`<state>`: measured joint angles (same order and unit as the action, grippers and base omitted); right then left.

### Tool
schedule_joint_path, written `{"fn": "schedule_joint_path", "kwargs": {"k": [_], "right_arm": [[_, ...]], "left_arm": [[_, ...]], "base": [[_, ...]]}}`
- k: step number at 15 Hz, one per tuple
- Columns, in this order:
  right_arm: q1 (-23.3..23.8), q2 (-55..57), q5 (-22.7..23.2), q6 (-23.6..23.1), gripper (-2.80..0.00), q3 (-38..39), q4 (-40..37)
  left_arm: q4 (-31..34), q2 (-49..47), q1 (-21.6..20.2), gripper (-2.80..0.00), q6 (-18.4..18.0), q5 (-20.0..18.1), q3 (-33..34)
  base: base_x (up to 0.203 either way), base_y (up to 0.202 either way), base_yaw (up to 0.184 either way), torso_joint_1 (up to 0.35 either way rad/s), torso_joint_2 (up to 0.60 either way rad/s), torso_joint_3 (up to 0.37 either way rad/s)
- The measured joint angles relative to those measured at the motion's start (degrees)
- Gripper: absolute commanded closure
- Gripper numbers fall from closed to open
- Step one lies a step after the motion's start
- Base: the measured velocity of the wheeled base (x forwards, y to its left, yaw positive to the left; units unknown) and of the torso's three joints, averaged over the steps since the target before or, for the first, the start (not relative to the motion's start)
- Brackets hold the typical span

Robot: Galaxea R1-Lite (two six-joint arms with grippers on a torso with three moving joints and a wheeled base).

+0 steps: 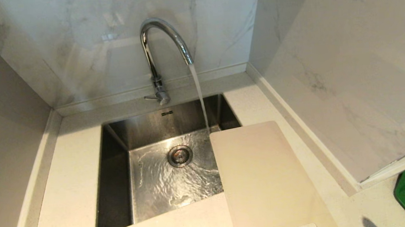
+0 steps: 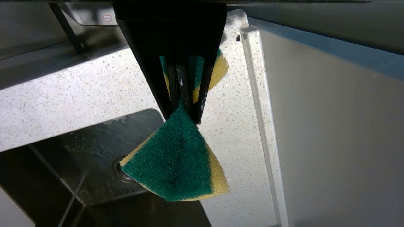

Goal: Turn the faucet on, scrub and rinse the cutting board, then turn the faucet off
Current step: Pick up the cutting board

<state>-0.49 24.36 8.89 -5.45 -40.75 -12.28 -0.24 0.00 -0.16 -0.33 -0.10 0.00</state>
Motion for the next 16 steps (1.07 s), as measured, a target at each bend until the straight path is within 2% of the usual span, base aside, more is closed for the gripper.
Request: {"fn": "schedule_joint_path", "kwargs": {"k": [2, 4, 7, 12, 16], "right_arm": [[0.0, 6.97, 3.95, -2.31, 0.0, -6.48, -1.0], [-0.02, 12.74, 5.43, -3.94, 0.0, -12.0, -3.08], [-0.12, 19.09, 6.97, -9.04, 0.0, -19.33, -12.9], [-0.17, 25.7, 8.25, -12.8, 0.0, -21.43, -15.8], [-0.17, 29.54, 8.3, -17.0, 0.0, -20.04, -16.08]], "left_arm": [[0.02, 0.0, 0.0, 0.0, 0.0, 0.0, 0.0], [0.0, 0.0, 0.0, 0.0, -0.01, 0.0, 0.0], [0.0, 0.0, 0.0, 0.0, 0.0, 0.02, 0.0], [0.0, 0.0, 0.0, 0.0, 0.0, 0.0, 0.0], [0.02, 0.0, 0.0, 0.0, -0.02, 0.0, 0.0]], "base": [[0.0, 0.0, 0.0, 0.0, 0.0, 0.0], [0.0, 0.0, 0.0, 0.0, 0.0, 0.0], [0.0, 0.0, 0.0, 0.0, 0.0, 0.0], [0.0, 0.0, 0.0, 0.0, 0.0, 0.0], [0.0, 0.0, 0.0, 0.0, 0.0, 0.0]]}}
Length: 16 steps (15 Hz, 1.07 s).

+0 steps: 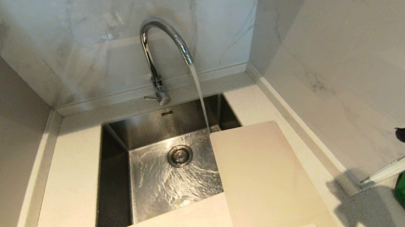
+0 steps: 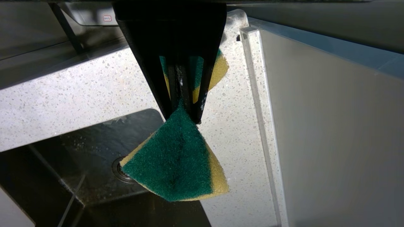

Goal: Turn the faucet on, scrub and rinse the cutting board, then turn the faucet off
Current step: Pick up the cutting board

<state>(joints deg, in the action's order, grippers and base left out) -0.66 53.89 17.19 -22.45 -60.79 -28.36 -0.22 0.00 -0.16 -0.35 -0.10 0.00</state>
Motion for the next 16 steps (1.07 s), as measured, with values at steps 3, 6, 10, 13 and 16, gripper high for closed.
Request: {"fn": "schedule_joint_path", "kwargs": {"k": [3, 6, 10, 13, 16], "right_arm": [[-0.01, 2.73, 0.01, -5.05, 0.0, 2.07, 0.05], [-0.02, 5.44, -0.72, -9.57, 0.0, 2.99, -0.02], [-2.3, 7.82, -3.45, -13.85, 0.0, 7.63, -0.09], [-8.96, 9.11, -8.46, -15.34, 0.0, 12.81, -0.02], [-15.25, 12.13, -13.9, -15.52, 0.0, 15.72, 0.27]], "left_arm": [[-0.02, 0.0, 0.0, 0.0, 0.03, 0.02, 0.0], [-0.01, 0.0, 0.0, 0.0, 0.01, 0.0, 0.0], [-0.02, 0.0, 0.0, 0.0, 0.05, 0.01, 0.0], [-0.02, 0.0, 0.0, 0.0, 0.04, 0.0, 0.0], [-0.02, 0.0, 0.0, 0.0, 0.05, 0.0, 0.0]], "base": [[0.0, 0.0, 0.0, 0.0, 0.0, 0.0], [0.0, 0.0, 0.0, 0.0, 0.0, 0.0], [0.0, 0.0, 0.0, 0.0, 0.0, 0.0], [0.0, 0.0, 0.0, 0.0, 0.0, 0.0], [0.0, 0.0, 0.0, 0.0, 0.0, 0.0]]}}
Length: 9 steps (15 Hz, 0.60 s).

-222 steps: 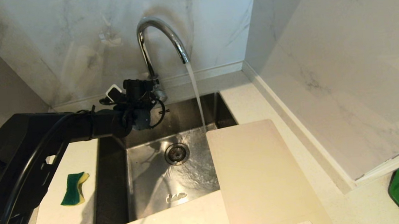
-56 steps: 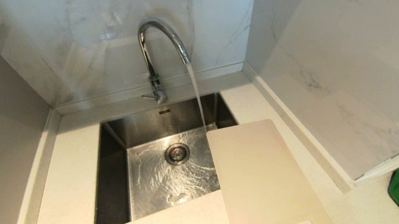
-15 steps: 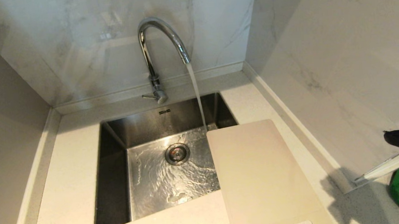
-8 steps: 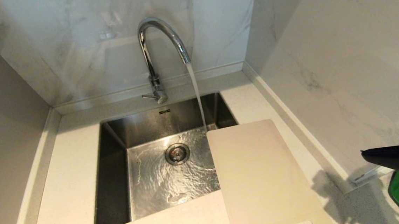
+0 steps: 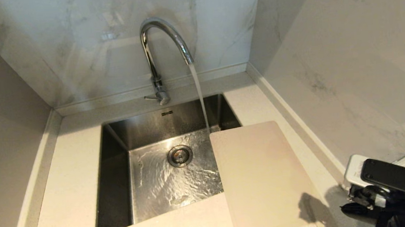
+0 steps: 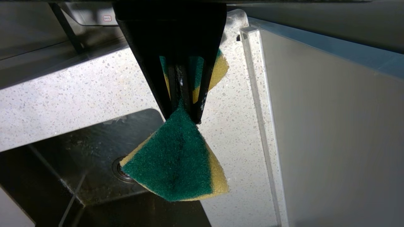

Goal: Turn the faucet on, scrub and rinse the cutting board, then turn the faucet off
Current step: Pick up the cutting board

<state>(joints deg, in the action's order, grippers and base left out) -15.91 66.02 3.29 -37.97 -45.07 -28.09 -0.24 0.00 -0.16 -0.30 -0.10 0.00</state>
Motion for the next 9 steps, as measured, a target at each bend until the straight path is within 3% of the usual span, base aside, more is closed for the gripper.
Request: {"fn": "schedule_joint_path", "kwargs": {"k": [1, 2, 6, 9], "right_arm": [[-1.19, 1.37, -0.99, -0.06, 0.0, 0.31, 0.09], [-2.44, 2.86, -2.05, -0.34, -2.8, 0.48, 0.12], [-7.83, 7.86, -5.91, -1.29, -2.8, 1.84, 2.15], [-8.57, 10.4, -7.74, -5.71, -2.8, 4.96, 7.41]], "left_arm": [[0.02, 0.0, 0.0, 0.0, 0.0, 0.0, 0.0], [0.0, 0.0, 0.0, 0.0, 0.0, 0.0, 0.0], [0.0, 0.0, 0.0, 0.0, 0.0, 0.0, 0.0], [0.0, 0.0, 0.0, 0.0, -0.03, 0.01, 0.0]], "base": [[0.0, 0.0, 0.0, 0.0, 0.0, 0.0], [0.0, 0.0, 0.0, 0.0, 0.0, 0.0], [0.0, 0.0, 0.0, 0.0, 0.0, 0.0], [0.0, 0.0, 0.0, 0.0, 0.0, 0.0]]}}
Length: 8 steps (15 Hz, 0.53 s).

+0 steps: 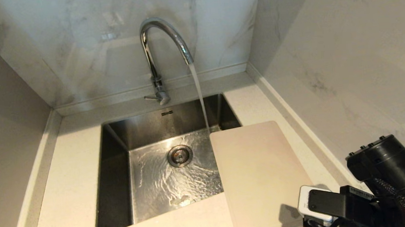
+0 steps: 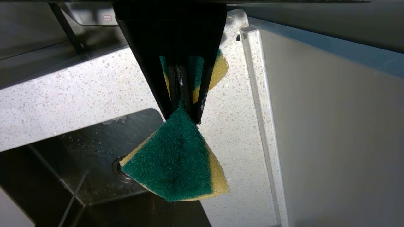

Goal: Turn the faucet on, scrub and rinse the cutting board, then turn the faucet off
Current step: Pick up the cutting board

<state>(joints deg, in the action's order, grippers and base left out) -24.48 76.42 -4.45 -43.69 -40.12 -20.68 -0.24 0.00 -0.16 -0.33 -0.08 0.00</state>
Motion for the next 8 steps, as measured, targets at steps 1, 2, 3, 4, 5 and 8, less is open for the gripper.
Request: {"fn": "schedule_joint_path", "kwargs": {"k": [1, 2, 3, 4, 5, 8], "right_arm": [[-0.05, 0.96, -0.54, -1.31, -2.8, 1.07, 2.56], [-0.08, 1.83, -0.68, -2.42, -2.8, 2.05, 5.39], [-0.08, 2.96, -0.81, -3.98, -2.8, 3.49, 9.28], [-0.11, 4.05, -0.87, -6.14, -2.8, 4.96, 13.3], [-0.11, 4.64, -0.92, -7.91, -2.8, 5.76, 15.33], [-0.11, 6.07, -0.95, -10.04, -2.8, 6.38, 16.09]], "left_arm": [[0.0, 0.0, 0.0, 0.0, 0.02, -0.01, 0.0], [0.0, 0.0, 0.0, 0.0, 0.02, 0.03, 0.0], [0.02, 0.0, 0.0, 0.0, 0.02, -0.01, 0.0], [0.0, 0.0, 0.0, 0.0, 0.02, -0.03, 0.0], [0.0, 0.0, 0.0, 0.0, 0.02, -0.01, 0.0], [0.0, 0.0, 0.0, 0.0, 0.09, 0.03, 0.0]], "base": [[0.0, 0.0, 0.0, 0.0, 0.0, 0.0], [0.0, 0.0, 0.0, 0.0, 0.0, 0.0], [0.0, 0.0, 0.0, 0.0, 0.0, 0.0], [0.0, 0.0, 0.0, 0.0, 0.0, 0.0], [0.0, 0.0, 0.0, 0.0, 0.0, 0.0], [0.0, 0.0, 0.0, 0.0, 0.0, 0.0]]}}
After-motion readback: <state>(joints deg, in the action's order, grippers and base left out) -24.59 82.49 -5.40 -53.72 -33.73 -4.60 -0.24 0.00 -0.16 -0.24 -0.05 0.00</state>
